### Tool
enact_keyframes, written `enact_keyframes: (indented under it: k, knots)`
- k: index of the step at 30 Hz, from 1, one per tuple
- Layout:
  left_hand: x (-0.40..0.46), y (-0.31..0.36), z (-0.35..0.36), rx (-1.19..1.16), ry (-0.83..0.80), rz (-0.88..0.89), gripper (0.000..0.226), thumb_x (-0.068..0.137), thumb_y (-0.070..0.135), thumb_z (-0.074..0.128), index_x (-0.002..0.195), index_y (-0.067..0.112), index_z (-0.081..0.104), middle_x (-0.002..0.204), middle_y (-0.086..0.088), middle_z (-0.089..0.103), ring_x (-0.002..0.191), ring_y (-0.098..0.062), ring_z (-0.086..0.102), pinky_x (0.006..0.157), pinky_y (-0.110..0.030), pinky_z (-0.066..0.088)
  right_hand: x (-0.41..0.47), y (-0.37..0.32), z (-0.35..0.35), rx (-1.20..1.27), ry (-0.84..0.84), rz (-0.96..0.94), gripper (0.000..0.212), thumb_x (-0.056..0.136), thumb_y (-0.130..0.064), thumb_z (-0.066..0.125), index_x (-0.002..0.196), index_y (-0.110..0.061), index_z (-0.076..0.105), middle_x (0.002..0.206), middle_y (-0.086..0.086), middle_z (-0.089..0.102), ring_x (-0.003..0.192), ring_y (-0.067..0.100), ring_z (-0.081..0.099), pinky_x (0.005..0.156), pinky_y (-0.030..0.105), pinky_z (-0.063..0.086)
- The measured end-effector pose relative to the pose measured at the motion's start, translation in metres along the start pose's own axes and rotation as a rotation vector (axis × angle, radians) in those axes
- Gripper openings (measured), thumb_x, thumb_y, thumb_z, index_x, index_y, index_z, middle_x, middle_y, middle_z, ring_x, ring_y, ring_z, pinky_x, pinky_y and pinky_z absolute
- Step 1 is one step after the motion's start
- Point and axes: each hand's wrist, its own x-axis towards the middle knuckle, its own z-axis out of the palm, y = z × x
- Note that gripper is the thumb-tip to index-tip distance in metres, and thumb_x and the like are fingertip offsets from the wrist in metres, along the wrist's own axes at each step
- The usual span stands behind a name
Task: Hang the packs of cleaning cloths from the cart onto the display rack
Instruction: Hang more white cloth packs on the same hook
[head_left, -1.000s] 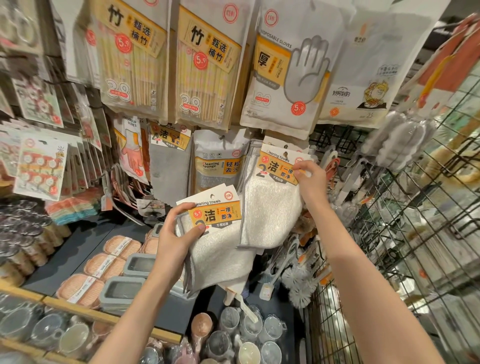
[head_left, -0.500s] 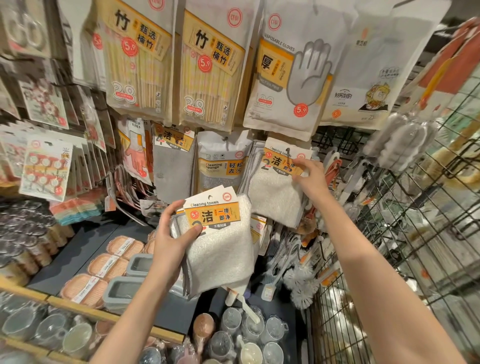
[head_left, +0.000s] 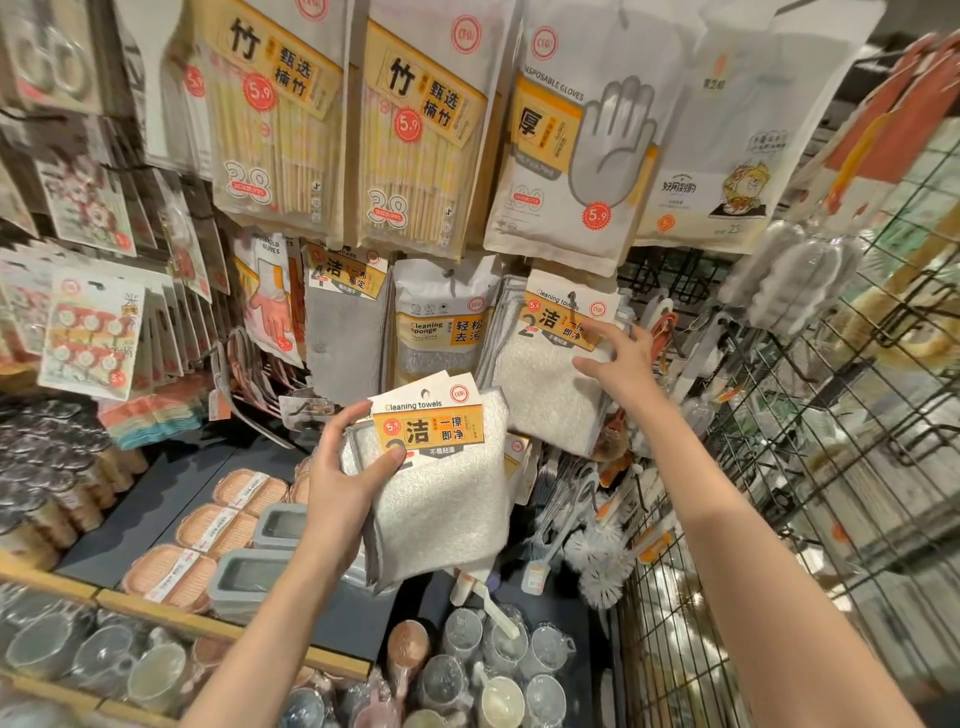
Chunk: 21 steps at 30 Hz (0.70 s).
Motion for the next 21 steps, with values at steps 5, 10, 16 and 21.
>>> enact_keyframes:
  k: [5, 10, 16, 21]
  knots:
    - [-0.003, 0.001, -0.001, 0.006, -0.002, -0.037, 0.058, 0.061, 0.033, 0.083, 0.113, 0.044, 0.059, 0.129, -0.003, 0.06, 0.12, -0.031, 0.056, 0.101, -0.055, 0.044, -0.018, 0.008, 0.002, -0.041, 0.011, -0.04, 0.044, 0.082, -0.013, 0.07, 0.122, -0.026, 0.056, 0.146, 0.01, 0.013, 0.139, 0.027, 0.015, 0.115, 0.034, 0.015]
    - [-0.007, 0.0, 0.002, -0.022, -0.028, -0.028, 0.052, 0.069, 0.019, 0.084, 0.109, 0.042, 0.061, 0.13, 0.003, 0.057, 0.122, -0.029, 0.055, 0.097, -0.052, 0.049, -0.043, 0.007, 0.014, 0.021, -0.001, -0.068, 0.035, 0.081, -0.016, 0.072, 0.11, -0.031, 0.06, 0.141, 0.005, 0.023, 0.136, 0.02, 0.021, 0.11, 0.028, 0.014]
    - [-0.013, -0.001, 0.005, -0.022, -0.037, -0.029, 0.05, 0.071, 0.014, 0.082, 0.108, 0.042, 0.062, 0.13, 0.006, 0.057, 0.121, -0.03, 0.056, 0.1, -0.055, 0.045, -0.077, -0.003, 0.043, 0.106, -0.173, -0.123, 0.034, 0.087, -0.027, 0.064, 0.12, -0.026, 0.058, 0.135, 0.003, 0.038, 0.121, 0.015, 0.039, 0.107, 0.031, 0.031]
    - [-0.015, -0.001, 0.007, -0.033, -0.051, -0.019, 0.049, 0.074, 0.009, 0.08, 0.107, 0.042, 0.062, 0.128, 0.009, 0.057, 0.121, -0.028, 0.055, 0.1, -0.054, 0.046, -0.092, -0.005, 0.059, 0.133, -0.236, -0.102, 0.047, 0.085, -0.022, 0.067, 0.13, -0.017, 0.053, 0.131, 0.001, 0.042, 0.113, 0.007, 0.041, 0.083, 0.0, 0.033]
